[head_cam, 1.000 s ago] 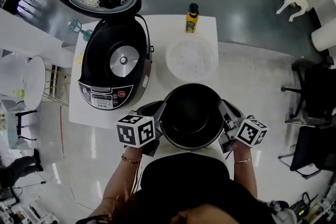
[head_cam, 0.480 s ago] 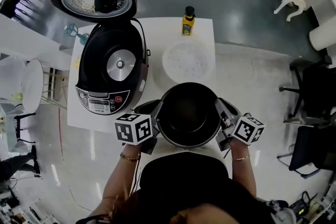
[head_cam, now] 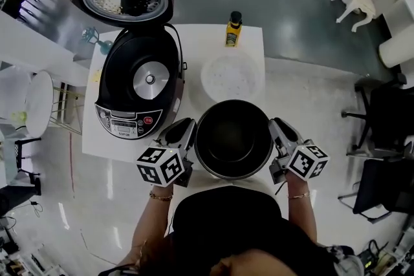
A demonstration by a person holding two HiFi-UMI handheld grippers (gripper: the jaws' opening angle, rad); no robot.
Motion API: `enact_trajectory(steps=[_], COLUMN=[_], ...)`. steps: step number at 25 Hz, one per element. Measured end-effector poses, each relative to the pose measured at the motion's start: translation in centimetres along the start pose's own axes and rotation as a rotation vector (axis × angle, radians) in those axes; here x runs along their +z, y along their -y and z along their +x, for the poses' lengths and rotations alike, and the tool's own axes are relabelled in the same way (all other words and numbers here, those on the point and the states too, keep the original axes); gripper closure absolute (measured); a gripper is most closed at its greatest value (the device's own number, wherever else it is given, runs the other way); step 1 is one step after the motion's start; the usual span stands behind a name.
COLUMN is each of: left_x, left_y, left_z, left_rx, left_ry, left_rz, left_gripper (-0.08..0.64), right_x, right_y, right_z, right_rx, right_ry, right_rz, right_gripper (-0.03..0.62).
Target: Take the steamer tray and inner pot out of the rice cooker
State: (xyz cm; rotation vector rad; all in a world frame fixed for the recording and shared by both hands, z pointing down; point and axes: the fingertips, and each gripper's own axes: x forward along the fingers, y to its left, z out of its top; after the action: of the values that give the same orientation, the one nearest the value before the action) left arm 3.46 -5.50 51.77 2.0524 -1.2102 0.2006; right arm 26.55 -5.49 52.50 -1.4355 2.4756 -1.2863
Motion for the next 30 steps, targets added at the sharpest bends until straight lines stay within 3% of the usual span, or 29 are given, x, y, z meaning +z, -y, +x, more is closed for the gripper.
enact_trajectory(steps=[5,14,17,21,30], left_x=[3.2,10.0,11.4,12.4,12.2], left_y=[1.0,5.2,7.0,8.4,8.5], left_z=[-2.7,-7.7,-8.9,-10.3,-11.2], left_rx=[0.004,0.073,0.067,0.041,0.070], left_ry=[0.108,0.337,0.396,0.449,0.453], left_rz=[0.058,0.318,0.368,0.377,0.415], left_gripper=[0.535,0.535,0.535,0.535,0.535], right_x=[2.5,8.2,9.4,10.0,10.3], right_y=[-1.5,-8.8,-10.7,-12.1,-13.3], right_z=[-1.7,-5.2,-6.6,-7.8,-9.1], right_rx=[-0.019,-0.037,-0.023,-0.019,-0.035], right_ry=[0.066,0.275,0.345,0.388,0.404], right_rz=[-0.126,-0.578,-0.616,-0.656,-0.707], right_gripper=[0.528,0.559,0.579,0.586,0.588])
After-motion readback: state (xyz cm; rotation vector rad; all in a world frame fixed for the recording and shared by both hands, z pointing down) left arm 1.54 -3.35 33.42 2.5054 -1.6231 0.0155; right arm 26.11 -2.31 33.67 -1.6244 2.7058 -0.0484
